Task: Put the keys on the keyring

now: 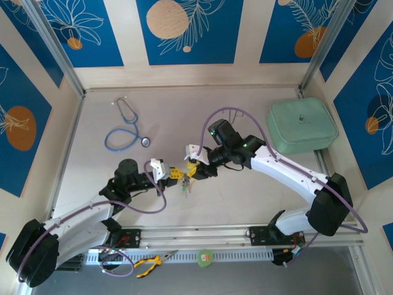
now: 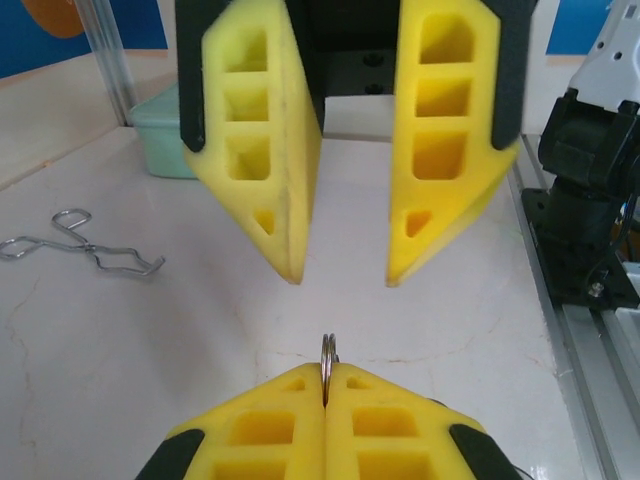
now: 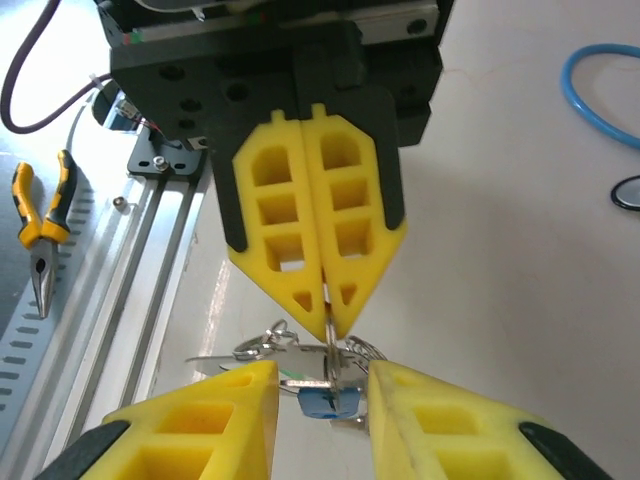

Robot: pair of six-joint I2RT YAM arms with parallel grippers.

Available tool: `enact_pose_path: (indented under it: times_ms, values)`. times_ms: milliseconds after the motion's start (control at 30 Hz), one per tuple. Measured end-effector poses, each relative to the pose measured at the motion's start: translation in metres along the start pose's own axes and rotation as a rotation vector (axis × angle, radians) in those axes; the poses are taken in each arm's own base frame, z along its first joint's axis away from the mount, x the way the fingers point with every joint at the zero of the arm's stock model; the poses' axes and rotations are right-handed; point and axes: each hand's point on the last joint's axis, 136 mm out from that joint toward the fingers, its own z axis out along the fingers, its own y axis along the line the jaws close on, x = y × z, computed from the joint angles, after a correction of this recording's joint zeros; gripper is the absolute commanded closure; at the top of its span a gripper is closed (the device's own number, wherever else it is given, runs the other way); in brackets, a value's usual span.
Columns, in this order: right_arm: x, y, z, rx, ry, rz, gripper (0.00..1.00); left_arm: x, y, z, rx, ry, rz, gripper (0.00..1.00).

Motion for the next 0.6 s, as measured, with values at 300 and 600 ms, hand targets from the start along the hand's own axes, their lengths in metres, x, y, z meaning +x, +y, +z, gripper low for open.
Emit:
enact_pose_path:
  times_ms: [300,600]
  values:
    - [0.006,-0.007,0.013,-0.014,0.006,0.017,0.77,-0.008,0.001,-0.001,-0.007,-0.055,-0.016,1.0]
    - [0.004,-0.005,0.015,-0.036,-0.014,0.014,1.0,-0.012,0.001,-0.004,-0.022,-0.066,-0.018,0.8]
